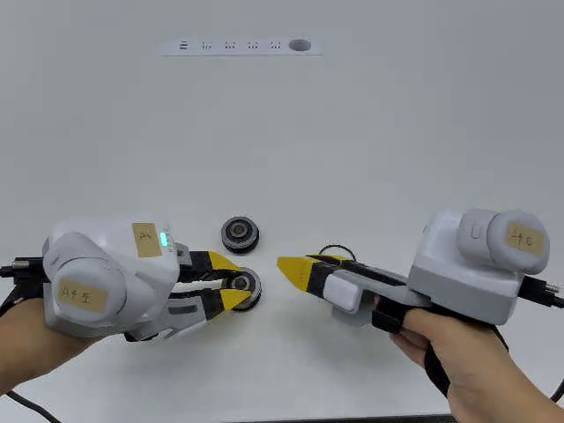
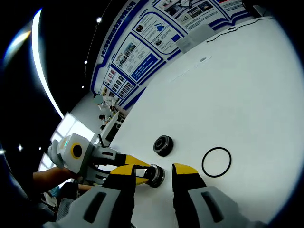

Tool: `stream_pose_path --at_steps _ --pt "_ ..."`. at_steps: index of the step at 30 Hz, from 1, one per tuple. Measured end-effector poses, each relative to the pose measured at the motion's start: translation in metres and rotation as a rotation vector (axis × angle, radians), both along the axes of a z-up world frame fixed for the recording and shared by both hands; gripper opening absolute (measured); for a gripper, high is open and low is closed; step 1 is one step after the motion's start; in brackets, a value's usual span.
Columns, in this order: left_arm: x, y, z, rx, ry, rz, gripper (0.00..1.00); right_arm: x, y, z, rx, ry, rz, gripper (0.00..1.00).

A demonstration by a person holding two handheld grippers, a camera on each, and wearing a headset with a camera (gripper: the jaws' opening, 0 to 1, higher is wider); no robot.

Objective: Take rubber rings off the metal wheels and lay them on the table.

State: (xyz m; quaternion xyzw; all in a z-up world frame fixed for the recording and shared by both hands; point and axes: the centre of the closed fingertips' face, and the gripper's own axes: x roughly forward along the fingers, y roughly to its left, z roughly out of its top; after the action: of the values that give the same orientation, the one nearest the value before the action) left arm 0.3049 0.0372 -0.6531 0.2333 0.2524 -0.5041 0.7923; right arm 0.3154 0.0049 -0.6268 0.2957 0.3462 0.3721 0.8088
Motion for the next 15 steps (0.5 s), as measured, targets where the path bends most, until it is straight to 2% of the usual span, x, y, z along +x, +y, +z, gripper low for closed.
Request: stream_pose_path --at_steps 2,5,8,15 --pt "0.000 0.000 0.000 0.000 0.003 -0.001 0.14 -0.003 0.006 -0.003 0.020 0.035 0.011 0.38" --pt "0.000 0.000 0.000 -0.005 0.008 -0.002 0.14 -0.006 0.014 -0.005 0.026 0.038 0.030 0.42" --pt "0.000 0.001 -0.001 -0.009 0.014 -0.001 0.14 -0.008 0.022 -0.006 0.063 0.085 0.038 0.46" --pt "0.000 0.001 -0.001 -0.023 0.021 0.010 0.14 -0.012 0.030 -0.014 0.058 0.125 0.055 0.49"
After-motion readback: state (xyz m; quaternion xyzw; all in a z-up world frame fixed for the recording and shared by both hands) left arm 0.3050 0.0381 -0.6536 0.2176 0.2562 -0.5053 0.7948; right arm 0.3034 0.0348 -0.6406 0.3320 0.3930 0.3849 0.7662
